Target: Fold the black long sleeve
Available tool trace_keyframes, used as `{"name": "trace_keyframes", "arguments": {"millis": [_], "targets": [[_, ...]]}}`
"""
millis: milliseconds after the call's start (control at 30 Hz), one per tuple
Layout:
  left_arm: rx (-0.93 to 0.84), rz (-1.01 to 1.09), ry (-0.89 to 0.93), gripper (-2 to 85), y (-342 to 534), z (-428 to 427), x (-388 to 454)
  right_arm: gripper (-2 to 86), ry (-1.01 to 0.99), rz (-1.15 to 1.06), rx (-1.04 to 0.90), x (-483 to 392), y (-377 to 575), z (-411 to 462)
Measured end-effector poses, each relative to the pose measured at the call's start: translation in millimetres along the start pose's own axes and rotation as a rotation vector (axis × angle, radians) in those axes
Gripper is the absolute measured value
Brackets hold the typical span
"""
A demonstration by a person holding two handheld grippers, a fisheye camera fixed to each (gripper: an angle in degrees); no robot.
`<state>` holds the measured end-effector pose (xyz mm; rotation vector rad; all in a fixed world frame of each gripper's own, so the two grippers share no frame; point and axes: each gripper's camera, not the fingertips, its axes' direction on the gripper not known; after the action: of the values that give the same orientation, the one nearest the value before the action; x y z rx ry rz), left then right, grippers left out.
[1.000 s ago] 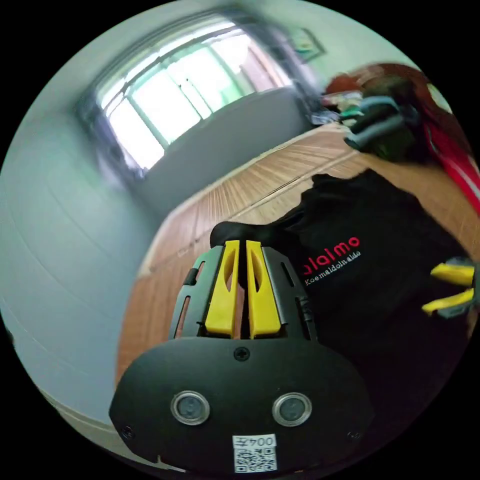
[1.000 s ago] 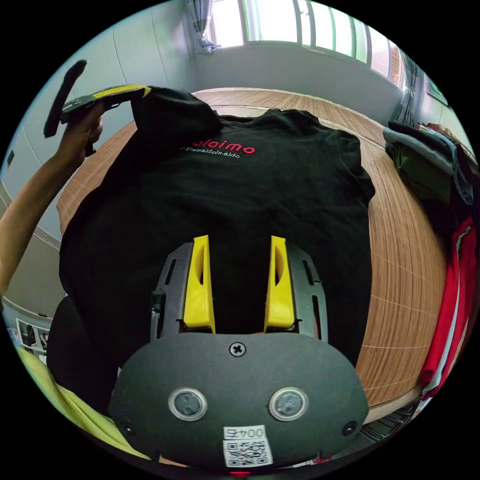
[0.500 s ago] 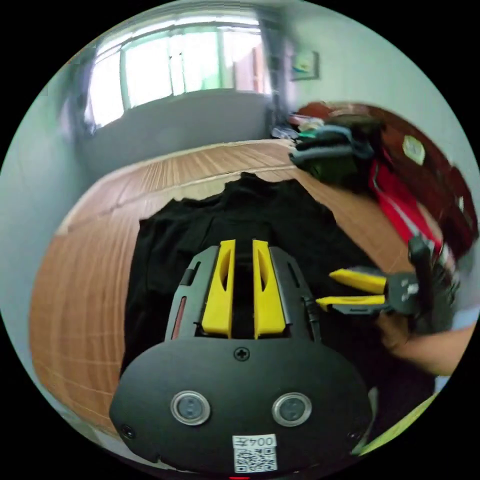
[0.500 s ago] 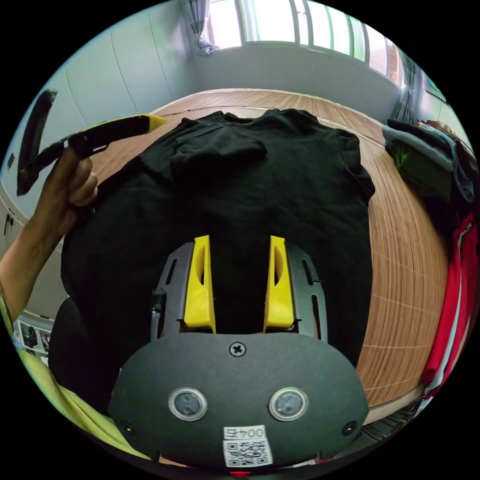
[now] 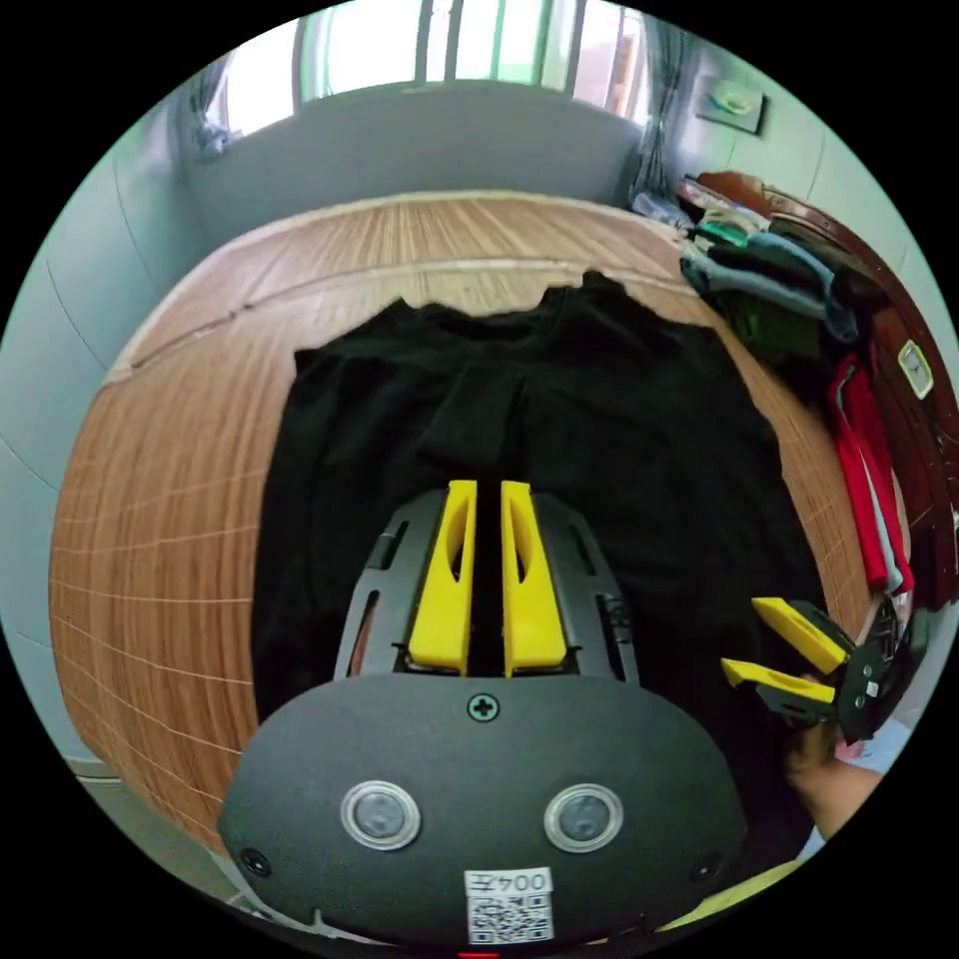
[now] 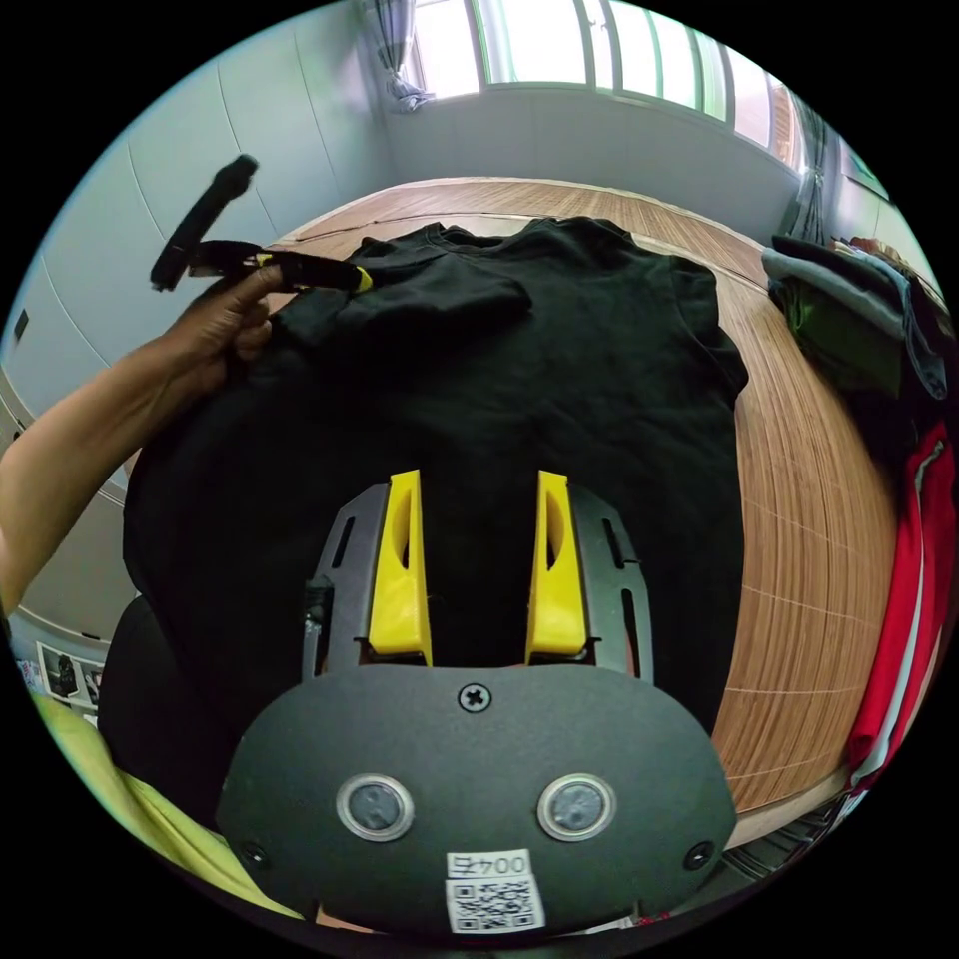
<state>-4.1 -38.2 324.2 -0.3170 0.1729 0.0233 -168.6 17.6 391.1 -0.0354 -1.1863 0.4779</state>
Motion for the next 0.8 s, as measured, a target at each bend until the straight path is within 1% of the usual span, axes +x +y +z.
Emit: {"name": "trace_keyframes", "arguments": {"millis": [67, 133, 167, 233, 267, 300, 333, 367, 400, 433, 467, 533, 567, 633, 667, 700, 800], "targets": [[0.096, -0.002, -0.048, 3.8, -2, -45, -25, 16.1, -0.002, 0.003, 0.001, 1, -1, -3], [0.233, -0.027, -0.208, 3.4, -9, -120, -89, 16.0, -0.005, 0.007, 0.002, 1, -3, -8], [0.26, -0.049, -0.255, 3.4, -11, -140, -110, 15.9, -0.005, 0.008, 0.002, 1, -4, -10], [0.311, -0.167, -0.427, 3.9, -11, -212, -211, 15.9, -0.002, 0.007, 0.001, 1, -6, -14], [0.303, -0.207, -0.459, 4.1, -9, -225, -237, 15.9, -0.001, 0.007, 0.0, 1, -7, -16], [0.251, -0.291, -0.503, 4.6, -1, -247, -294, 15.9, 0.001, 0.007, -0.001, 1, -8, -18], [0.177, -0.359, -0.551, 5.3, 15, -264, -346, 15.9, 0.003, 0.006, -0.001, 1, -9, -21], [0.141, -0.399, -0.573, 5.7, 27, -271, -370, 15.9, 0.004, 0.006, -0.002, 1, -10, -22], [0.098, -0.498, -0.584, 6.1, 57, -286, -411, 15.9, 0.004, 0.006, -0.002, 2, -12, -25], [0.123, -0.549, -0.538, 6.4, 91, -300, -437, 15.9, 0.005, 0.006, -0.002, 2, -13, -28], [0.145, -0.558, -0.505, 6.5, 109, -305, -446, 15.9, 0.005, 0.006, -0.002, 2, -14, -29], [0.183, -0.546, -0.379, 6.6, 177, -303, -462, 15.9, 0.007, 0.005, -0.003, 4, -17, -35], [0.179, -0.53, -0.345, 6.6, 193, -298, -461, 15.9, 0.006, 0.005, -0.003, 4, -18, -36], [0.126, -0.452, -0.187, 6.6, 257, -267, -442, 15.9, 0.007, 0.005, -0.006, 6, -22, -43], [0.115, -0.435, -0.142, 6.6, 275, -259, -434, 15.9, 0.008, 0.005, -0.008, 7, -23, -44], [0.1, -0.422, -0.051, 6.6, 311, -244, -416, 15.9, 0.013, 0.003, -0.013, 7, -26, -48], [0.072, -0.458, 0.173, 6.6, 400, -217, -374, 15.9, 0.026, -0.002, -0.031, 9, -34, -56]]}}
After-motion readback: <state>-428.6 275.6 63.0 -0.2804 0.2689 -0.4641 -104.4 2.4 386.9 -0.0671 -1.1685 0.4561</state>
